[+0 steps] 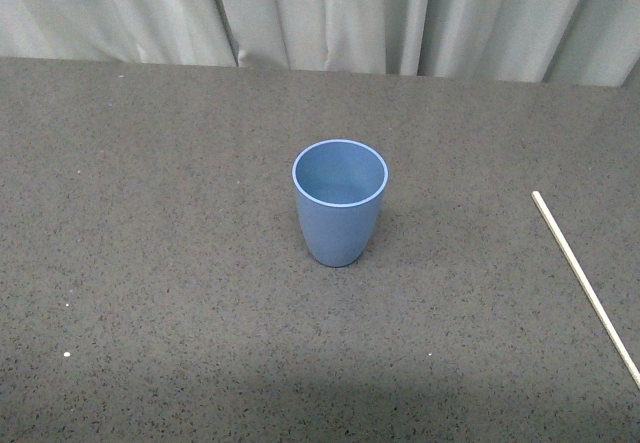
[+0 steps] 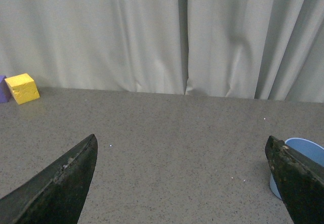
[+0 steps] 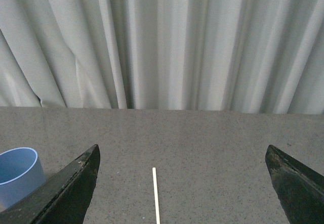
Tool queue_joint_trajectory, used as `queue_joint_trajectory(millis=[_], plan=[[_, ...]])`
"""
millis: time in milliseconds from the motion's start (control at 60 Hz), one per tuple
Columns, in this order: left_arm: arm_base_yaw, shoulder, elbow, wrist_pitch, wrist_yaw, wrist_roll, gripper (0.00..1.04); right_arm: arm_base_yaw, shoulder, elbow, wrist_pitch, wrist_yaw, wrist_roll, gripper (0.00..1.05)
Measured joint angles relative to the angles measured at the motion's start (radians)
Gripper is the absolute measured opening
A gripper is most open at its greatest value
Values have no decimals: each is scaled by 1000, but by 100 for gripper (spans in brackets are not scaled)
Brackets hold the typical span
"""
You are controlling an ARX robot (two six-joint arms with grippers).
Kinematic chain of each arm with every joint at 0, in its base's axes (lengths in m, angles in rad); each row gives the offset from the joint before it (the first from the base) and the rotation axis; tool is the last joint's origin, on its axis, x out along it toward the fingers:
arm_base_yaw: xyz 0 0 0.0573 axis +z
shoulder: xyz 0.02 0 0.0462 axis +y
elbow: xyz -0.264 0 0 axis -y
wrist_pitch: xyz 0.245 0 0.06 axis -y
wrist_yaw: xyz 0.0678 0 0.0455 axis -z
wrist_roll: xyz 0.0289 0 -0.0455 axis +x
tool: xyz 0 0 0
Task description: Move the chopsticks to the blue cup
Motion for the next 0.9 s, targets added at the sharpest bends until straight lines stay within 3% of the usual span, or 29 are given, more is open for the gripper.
queue_joint_trajectory(millis=[900], plan=[[0, 0, 0, 0, 0, 0, 98, 0, 0, 0, 0, 0, 0, 95]])
